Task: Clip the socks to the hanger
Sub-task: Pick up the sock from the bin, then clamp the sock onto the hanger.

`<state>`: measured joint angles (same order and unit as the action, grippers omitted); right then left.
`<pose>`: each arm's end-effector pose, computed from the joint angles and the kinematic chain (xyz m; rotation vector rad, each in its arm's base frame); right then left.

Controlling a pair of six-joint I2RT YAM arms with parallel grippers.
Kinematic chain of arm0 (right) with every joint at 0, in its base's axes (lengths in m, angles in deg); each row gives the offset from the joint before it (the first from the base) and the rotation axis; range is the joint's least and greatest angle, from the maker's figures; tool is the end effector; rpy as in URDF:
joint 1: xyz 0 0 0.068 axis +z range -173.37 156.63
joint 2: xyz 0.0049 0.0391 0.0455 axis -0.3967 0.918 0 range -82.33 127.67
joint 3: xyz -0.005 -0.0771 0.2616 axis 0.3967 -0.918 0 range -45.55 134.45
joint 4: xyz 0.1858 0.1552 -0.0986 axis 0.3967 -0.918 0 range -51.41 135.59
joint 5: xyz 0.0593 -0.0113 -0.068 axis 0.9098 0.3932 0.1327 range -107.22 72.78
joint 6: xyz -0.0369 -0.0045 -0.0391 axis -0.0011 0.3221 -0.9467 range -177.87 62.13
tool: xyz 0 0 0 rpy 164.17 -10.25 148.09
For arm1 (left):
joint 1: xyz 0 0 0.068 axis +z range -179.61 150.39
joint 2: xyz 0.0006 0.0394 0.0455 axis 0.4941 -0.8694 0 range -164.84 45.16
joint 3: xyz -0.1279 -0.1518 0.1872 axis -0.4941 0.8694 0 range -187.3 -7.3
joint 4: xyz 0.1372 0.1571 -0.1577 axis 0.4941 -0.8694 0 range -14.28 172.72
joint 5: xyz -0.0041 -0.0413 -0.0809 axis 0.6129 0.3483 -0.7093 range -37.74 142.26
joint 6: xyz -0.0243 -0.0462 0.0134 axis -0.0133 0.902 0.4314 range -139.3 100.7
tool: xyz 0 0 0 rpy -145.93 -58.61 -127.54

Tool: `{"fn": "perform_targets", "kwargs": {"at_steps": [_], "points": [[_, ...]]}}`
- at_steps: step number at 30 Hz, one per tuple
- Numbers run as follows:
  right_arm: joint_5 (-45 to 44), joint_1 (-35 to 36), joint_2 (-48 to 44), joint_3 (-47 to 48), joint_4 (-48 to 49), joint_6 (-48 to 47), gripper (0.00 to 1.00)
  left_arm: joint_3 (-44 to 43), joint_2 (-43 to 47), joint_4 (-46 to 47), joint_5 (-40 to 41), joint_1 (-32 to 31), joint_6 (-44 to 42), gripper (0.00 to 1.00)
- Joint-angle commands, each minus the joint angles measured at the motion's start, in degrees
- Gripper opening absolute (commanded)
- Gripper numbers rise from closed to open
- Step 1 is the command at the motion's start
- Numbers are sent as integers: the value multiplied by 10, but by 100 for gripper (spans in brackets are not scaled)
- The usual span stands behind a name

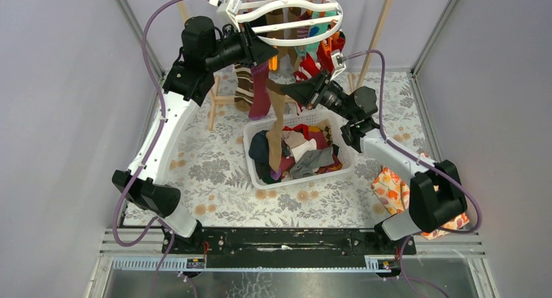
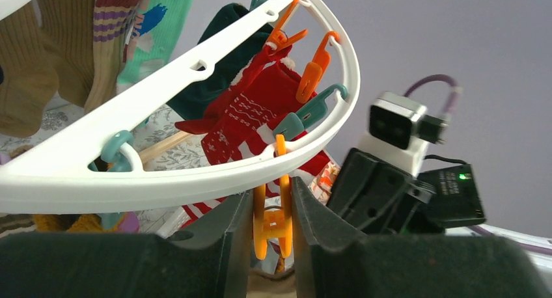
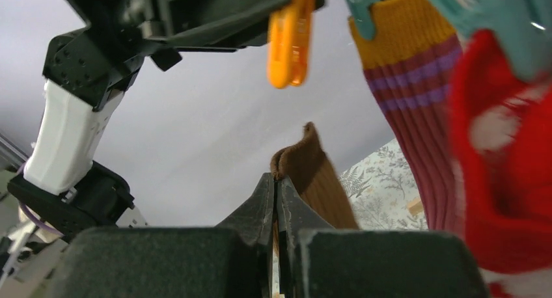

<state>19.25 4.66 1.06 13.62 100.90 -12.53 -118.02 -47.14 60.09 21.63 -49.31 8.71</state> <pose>0.2775 0.1717 0.3829 -0.4671 1.1795 1.4485 0.3219 -0.1345 0.5040 0.3070 1.7191 -1.0598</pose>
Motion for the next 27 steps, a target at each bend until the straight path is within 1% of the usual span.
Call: {"fn": "perform_targets", "kwargs": {"at_steps": [1,7,12,16,20,24,27], "points": [[26,-11,22,24,132,87,0,4,15,24,-48,-2,9,0],[34,-16,54,47,162,112,0,12,14,33,-56,0,13,0],[3,-16,51,37,158,94,0,20,13,35,-49,1,12,0],[-40,-16,29,24,122,50,0,24,15,33,-35,0,12,0],[-65,-16,-1,21,53,-3,0,25,16,32,-27,0,12,0],[-107,-11,-34,5,6,-44,0,32,18,32,5,-2,14,0],[-137,10,-47,11,-46,-96,0,36,17,29,30,-9,18,0]]}}
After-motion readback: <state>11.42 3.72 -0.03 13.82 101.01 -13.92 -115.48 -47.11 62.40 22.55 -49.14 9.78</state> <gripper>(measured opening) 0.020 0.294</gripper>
